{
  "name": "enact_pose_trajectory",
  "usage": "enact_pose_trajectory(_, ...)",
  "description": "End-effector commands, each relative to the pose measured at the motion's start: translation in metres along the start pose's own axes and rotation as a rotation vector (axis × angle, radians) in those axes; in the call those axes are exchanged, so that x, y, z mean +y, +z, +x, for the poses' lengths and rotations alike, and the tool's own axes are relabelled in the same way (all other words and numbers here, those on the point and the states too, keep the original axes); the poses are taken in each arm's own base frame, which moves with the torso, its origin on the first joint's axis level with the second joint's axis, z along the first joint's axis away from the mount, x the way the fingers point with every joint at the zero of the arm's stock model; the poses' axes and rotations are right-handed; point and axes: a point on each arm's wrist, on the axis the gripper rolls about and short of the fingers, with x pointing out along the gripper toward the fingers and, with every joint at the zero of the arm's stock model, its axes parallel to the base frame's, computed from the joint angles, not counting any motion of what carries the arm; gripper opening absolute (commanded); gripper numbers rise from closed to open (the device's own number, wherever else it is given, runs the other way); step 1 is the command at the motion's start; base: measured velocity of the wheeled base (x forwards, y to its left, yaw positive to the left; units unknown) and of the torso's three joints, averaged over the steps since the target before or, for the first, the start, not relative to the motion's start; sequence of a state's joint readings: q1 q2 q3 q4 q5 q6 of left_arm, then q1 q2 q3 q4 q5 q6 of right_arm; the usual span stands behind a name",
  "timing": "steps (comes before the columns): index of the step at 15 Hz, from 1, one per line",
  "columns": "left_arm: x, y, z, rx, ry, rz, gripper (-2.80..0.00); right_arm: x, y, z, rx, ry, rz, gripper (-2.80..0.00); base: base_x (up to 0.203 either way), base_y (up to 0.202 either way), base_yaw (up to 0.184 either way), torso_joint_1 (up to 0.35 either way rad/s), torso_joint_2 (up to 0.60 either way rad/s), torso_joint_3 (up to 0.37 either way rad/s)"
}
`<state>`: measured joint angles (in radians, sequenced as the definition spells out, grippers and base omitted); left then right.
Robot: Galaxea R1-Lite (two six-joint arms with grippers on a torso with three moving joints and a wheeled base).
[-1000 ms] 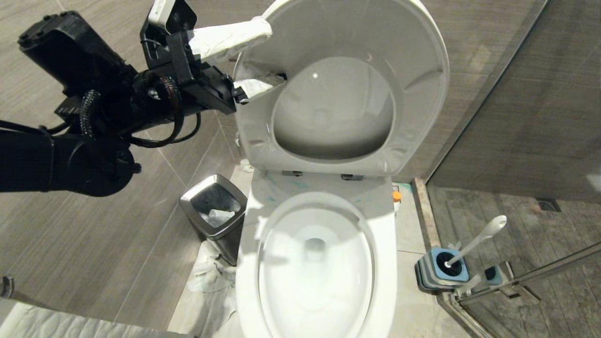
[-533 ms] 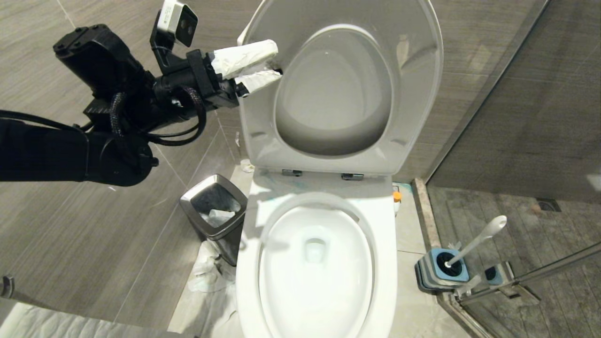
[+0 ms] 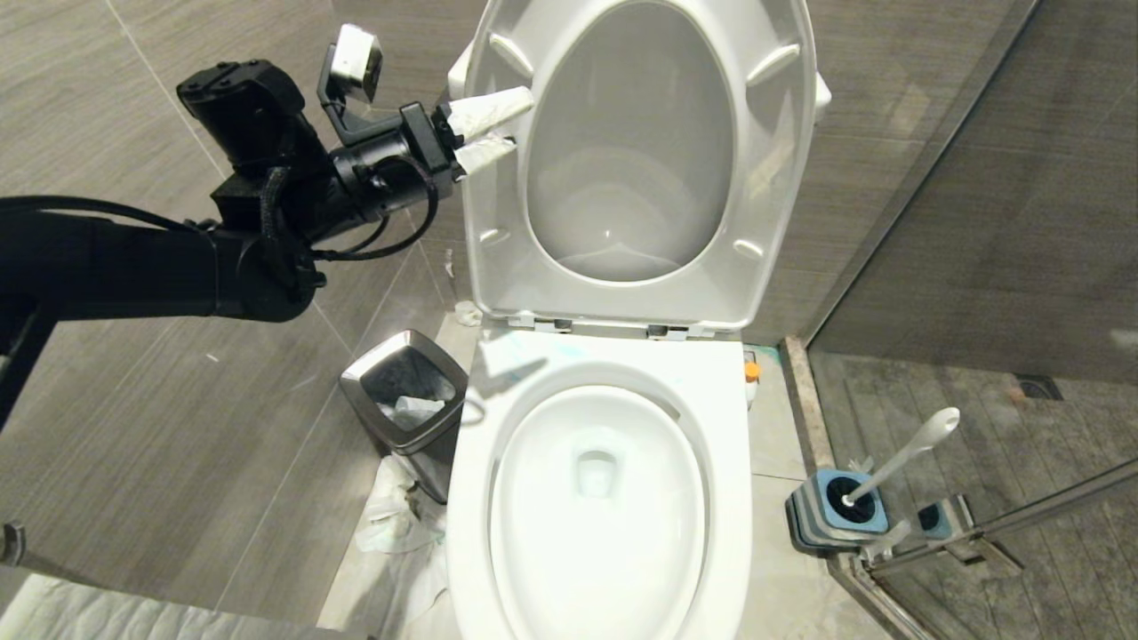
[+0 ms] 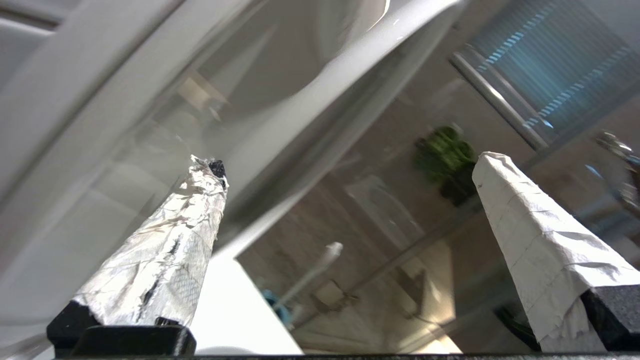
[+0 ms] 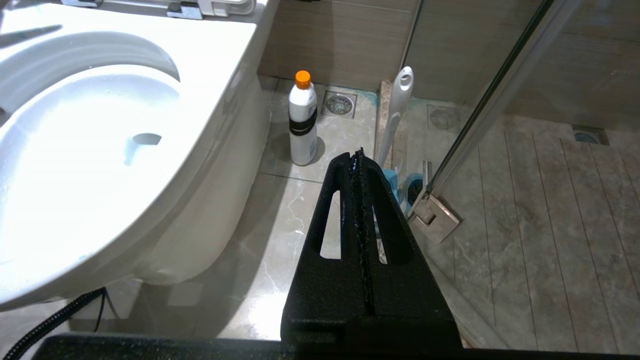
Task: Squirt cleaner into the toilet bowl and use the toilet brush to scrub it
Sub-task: Use the left hand to lift the toilet lid slightly
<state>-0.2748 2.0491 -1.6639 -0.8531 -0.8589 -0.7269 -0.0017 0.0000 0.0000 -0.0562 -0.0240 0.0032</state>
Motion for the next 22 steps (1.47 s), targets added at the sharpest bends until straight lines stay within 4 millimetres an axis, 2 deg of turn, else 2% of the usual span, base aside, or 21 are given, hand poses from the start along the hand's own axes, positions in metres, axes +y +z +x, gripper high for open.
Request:
enact_pose_trajectory(1, 0.013, -0.007, 0.003, 0.000, 0.012, -0.007, 0.00, 0.000, -0.007, 0.002, 0.024, 0.000, -0.001, -2.80, 0.000, 0.000, 0.000, 0.000, 0.00, 0.000)
enact_pose_trajectory(7, 0.031, -0.021, 0.004, -0.023, 0.180, 0.014, 0.00, 0.000, -0.007, 0.002, 0.024, 0.000, -0.001, -2.80, 0.000, 0.000, 0.000, 0.000, 0.00, 0.000)
enact_pose_trajectory(14, 0.039, -0.029, 0.010, -0.037, 0.247, 0.026, 0.00, 0.000, -0.007, 0.002, 0.024, 0.000, -0.001, -2.80, 0.000, 0.000, 0.000, 0.000, 0.00, 0.000)
enact_pose_trajectory(17, 0.026, -0.017, 0.007, -0.043, 0.237, 0.014, 0.00, 0.000, -0.007, 0.002, 0.024, 0.000, -0.001, -2.80, 0.000, 0.000, 0.000, 0.000, 0.00, 0.000)
enact_pose_trajectory(22, -0.013, 0.013, -0.005, -0.039, 0.269, -0.208, 0.00, 0.000, -0.007, 0.002, 0.025, 0.000, -0.001, -2.80, 0.000, 0.000, 0.000, 0.000, 0.00, 0.000)
